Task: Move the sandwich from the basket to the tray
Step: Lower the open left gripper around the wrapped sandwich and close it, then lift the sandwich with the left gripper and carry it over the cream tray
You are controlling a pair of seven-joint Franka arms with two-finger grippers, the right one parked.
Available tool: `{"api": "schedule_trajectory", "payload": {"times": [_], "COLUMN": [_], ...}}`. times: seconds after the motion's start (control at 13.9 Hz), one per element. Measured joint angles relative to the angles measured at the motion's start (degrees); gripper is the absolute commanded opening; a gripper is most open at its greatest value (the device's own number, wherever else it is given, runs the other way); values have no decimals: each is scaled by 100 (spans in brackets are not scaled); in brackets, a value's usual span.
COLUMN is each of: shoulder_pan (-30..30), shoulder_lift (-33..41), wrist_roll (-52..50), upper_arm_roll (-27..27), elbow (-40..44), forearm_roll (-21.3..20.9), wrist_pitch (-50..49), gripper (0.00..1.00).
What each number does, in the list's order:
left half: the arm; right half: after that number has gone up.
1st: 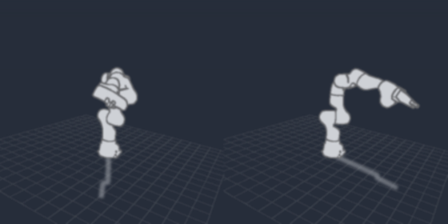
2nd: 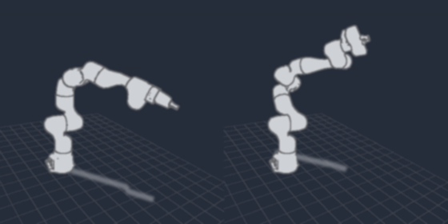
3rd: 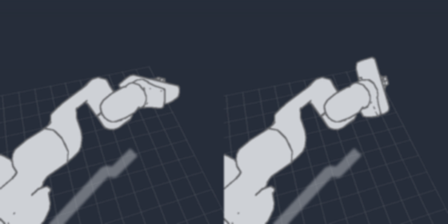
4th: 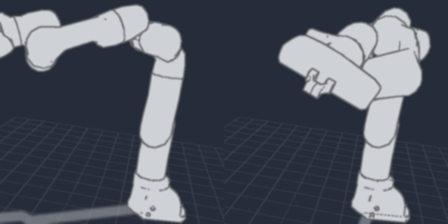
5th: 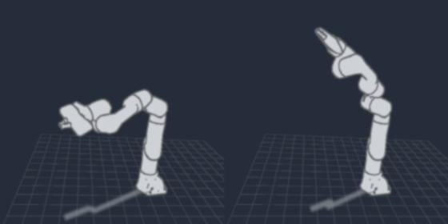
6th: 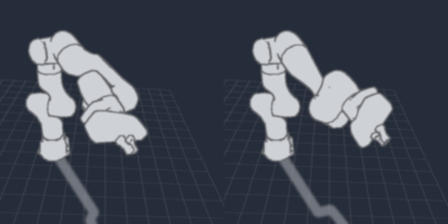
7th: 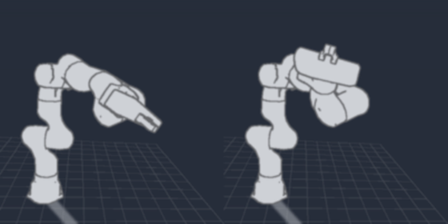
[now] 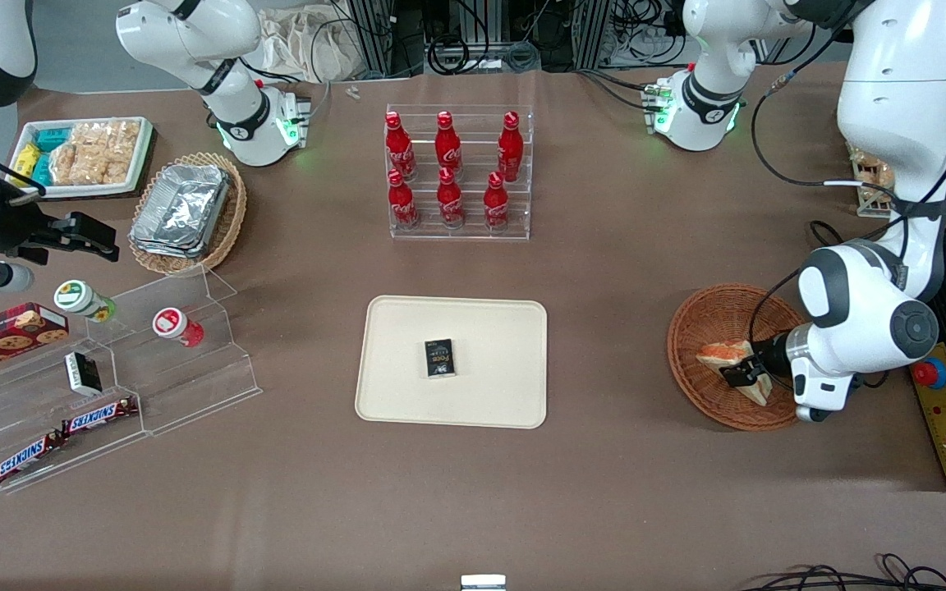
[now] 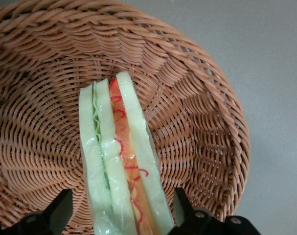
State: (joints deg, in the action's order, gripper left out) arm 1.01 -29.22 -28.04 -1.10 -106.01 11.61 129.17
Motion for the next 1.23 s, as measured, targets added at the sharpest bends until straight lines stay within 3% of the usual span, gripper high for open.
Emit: {"api": "schedule_trajectory", "payload": {"times": [0.14, 0.29, 0.58, 0.94, 1.23], "shoulder_pan": [0, 2, -26, -69, -475], "shoulder_lift": [-7, 33, 517, 1454, 1561], "wrist_roll": [-16, -16, -13, -11, -5], "upper_arm_roll": [0, 1, -22, -77, -244], "elbow": [-1, 4, 87, 709, 1341], "forearm_roll": [-40, -128, -146, -229, -620], "wrist_pitch": [26, 22, -676, -2665, -3271], "gripper": [25, 17, 11, 10, 10]}}
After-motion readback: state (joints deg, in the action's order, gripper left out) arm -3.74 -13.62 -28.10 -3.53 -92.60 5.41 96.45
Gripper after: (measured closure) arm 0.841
